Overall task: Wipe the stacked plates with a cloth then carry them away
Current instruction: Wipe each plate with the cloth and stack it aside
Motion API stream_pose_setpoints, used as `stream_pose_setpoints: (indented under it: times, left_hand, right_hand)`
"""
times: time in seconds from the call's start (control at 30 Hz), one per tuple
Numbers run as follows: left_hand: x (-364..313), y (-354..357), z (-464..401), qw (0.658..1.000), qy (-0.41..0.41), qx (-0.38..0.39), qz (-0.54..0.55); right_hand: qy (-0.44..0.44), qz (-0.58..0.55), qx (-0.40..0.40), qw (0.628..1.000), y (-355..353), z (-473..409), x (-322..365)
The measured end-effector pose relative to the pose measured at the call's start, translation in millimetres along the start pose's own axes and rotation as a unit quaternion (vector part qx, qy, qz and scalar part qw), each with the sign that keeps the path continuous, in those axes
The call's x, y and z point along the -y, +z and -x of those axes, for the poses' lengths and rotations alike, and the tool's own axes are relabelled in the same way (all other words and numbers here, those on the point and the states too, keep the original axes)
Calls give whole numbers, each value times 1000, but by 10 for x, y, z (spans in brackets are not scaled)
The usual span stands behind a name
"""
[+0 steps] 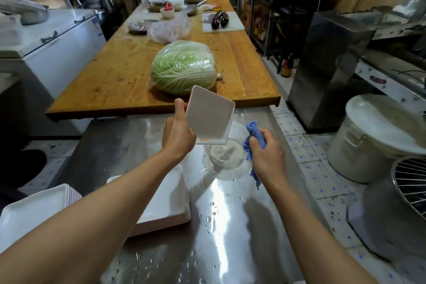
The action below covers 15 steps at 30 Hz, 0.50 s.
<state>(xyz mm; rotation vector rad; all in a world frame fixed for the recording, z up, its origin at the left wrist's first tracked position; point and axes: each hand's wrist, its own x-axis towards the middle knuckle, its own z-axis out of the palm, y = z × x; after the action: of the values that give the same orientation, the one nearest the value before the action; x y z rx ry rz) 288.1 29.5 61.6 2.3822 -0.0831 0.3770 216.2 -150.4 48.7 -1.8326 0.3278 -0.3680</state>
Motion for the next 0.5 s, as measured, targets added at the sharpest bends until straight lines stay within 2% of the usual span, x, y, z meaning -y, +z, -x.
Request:
stream_pose_setpoints:
  times: [0.3, 0.4, 0.5]
  left_hand:
    - [-1, -51, 37, 999, -35, -17, 23]
    - [74, -105, 86, 992, -84, -5, 91]
    - [164, -193, 154, 966, -174, 8, 192]
  right_hand:
    - [10, 6, 0, 1000, -9, 71, 16]
    - [10, 15, -1, 1000, 3, 100, 9]
    - [26, 31, 11, 999, 49, 117, 37]
